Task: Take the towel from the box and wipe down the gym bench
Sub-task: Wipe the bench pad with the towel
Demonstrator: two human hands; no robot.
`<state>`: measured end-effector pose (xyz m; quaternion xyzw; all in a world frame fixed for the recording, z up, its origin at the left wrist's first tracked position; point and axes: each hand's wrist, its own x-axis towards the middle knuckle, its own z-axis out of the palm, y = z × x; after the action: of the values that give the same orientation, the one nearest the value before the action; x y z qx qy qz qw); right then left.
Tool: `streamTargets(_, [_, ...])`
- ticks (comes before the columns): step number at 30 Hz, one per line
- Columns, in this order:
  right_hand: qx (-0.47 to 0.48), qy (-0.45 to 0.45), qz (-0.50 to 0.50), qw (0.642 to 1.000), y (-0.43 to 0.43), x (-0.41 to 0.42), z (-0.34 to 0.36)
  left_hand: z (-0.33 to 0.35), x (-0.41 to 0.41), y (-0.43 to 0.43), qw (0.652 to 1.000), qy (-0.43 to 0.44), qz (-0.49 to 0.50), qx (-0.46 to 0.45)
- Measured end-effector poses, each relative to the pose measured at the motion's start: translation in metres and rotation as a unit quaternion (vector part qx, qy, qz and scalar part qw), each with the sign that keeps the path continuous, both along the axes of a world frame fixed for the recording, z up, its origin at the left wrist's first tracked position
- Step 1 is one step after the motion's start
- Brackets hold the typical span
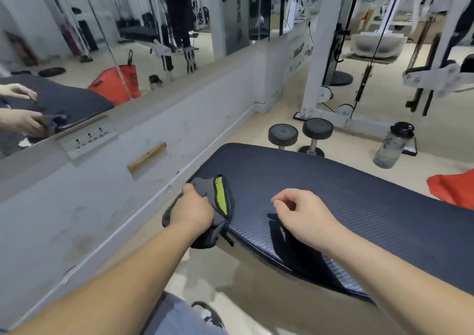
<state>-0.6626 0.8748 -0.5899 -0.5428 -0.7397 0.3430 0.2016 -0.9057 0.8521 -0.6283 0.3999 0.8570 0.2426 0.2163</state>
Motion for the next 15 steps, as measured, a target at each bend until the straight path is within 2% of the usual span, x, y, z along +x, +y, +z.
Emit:
streamTargets(5, [-0.068, 0.018, -0.017, 0.997, -0.035, 0.054, 0.001, 0.004, 0.093, -0.047, 0.997, -0.047, 0.04, 0.039])
streamTargets(8, [-0.123, -0.004, -0.027, 0.992, -0.053, 0.092, -0.001, -0.006, 0.136, -0.068, 0.99, -0.109, 0.066, 0.065])
streamTargets(10, [-0.149, -0.02, -0.031, 0.988, -0.068, 0.117, -0.003, -0.012, 0.166, -0.081, 0.983, -0.156, 0.063, 0.077])
streamTargets(15, [-0.229, -0.012, -0.065, 0.971, -0.1, 0.167, -0.01, -0.017, 0.235, -0.104, 0.979, -0.191, 0.034, 0.071])
